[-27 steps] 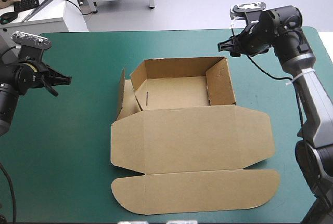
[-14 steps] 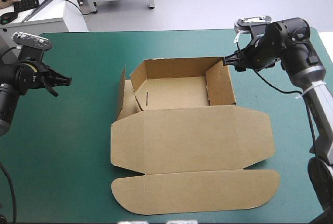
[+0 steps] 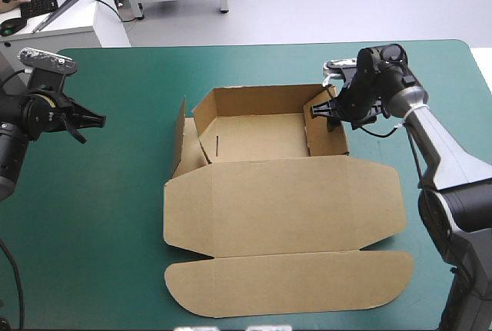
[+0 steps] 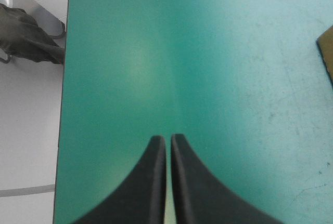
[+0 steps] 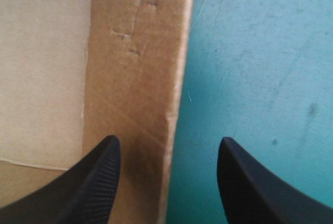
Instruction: Fold the box
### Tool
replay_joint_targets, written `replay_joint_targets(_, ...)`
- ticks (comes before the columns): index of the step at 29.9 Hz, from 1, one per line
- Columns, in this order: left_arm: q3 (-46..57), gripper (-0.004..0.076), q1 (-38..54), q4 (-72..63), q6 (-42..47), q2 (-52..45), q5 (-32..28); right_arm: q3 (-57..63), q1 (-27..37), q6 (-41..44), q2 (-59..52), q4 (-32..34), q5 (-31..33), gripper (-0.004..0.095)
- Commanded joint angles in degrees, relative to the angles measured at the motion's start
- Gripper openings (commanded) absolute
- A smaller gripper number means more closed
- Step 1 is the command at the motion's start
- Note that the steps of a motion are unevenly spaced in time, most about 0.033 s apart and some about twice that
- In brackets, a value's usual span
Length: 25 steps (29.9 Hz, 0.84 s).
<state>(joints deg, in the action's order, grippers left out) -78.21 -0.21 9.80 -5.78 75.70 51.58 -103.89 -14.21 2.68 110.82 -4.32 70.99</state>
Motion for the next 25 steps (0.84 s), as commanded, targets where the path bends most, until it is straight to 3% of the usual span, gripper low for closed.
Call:
replay_joint_targets(1, -1.69, 0.0013, 0.07, 0.33, 0.19, -0.88, -2.32, -1.48, 0.15, -1.96, -0.08, -0.31, -0.33, 0.0515)
replay_joint_targets(8, -1.69, 0.0013, 0.07, 0.33, 0.19, -0.25, -2.11, -1.77, 0.15, -2.68, 1.48, -0.31, -2.68, 0.0505)
replay_joint_targets(11, -1.69, 0.0013, 0.07, 0.33, 0.19, 0.12, -1.99, -2.16, 0.15, -2.68, 1.48, -0.31, -3.44, 0.0458)
replay_joint_targets(18, -1.69, 0.0013, 0.07, 0.33, 0.19, 0.23, -1.99, -2.04, 0.15, -2.68, 1.98, -0.59, -3.37, 0.0268)
replay_joint_targets(20, -1.69, 0.0013, 0.07, 0.33, 0.19, 0.23, -1.99, -2.04, 0.15, -2.68, 2.36, -1.02, -3.24, 0.0171)
replay_joint_targets(22, -1.69, 0.0012, 0.07, 0.33, 0.19, 0.23, -1.99, -2.04, 0.15, -2.68, 2.35, -2.04, -3.24, -0.0007)
replay_joint_targets(25, -1.69, 0.0010, 0.07, 0.33, 0.19, 0.23, -1.99, -2.17, 0.15, -2.68, 2.35, -2.17, -3.39, -0.0018)
